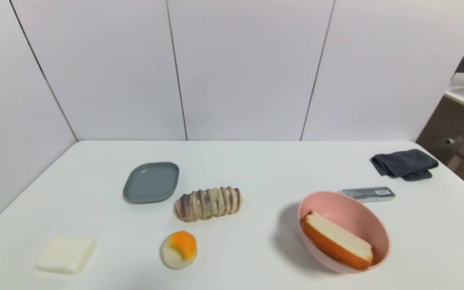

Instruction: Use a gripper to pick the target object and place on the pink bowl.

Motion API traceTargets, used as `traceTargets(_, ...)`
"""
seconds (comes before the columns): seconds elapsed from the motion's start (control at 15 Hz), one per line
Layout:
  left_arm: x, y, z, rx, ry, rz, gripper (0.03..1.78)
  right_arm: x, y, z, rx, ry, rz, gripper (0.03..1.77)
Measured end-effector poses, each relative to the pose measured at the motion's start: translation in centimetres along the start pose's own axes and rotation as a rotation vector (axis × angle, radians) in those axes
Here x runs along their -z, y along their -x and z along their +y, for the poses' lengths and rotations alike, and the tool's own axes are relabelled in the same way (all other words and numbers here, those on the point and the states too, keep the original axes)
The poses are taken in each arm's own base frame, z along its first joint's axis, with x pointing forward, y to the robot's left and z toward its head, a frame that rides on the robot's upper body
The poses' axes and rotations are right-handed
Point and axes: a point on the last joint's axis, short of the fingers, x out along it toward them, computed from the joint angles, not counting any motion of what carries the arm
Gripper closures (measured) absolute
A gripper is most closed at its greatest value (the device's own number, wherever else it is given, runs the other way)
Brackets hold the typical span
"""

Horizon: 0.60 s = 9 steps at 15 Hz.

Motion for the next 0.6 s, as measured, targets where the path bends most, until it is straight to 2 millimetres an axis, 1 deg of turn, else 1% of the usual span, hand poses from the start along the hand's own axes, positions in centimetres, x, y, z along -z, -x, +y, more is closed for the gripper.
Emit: traceTargets(0.6, 0.00, 0.00, 0.00, 0.000, 0.000, -0.001, 0.12, -0.01, 0.00, -0.01, 0.003, -0.012, -0.001, 0.09)
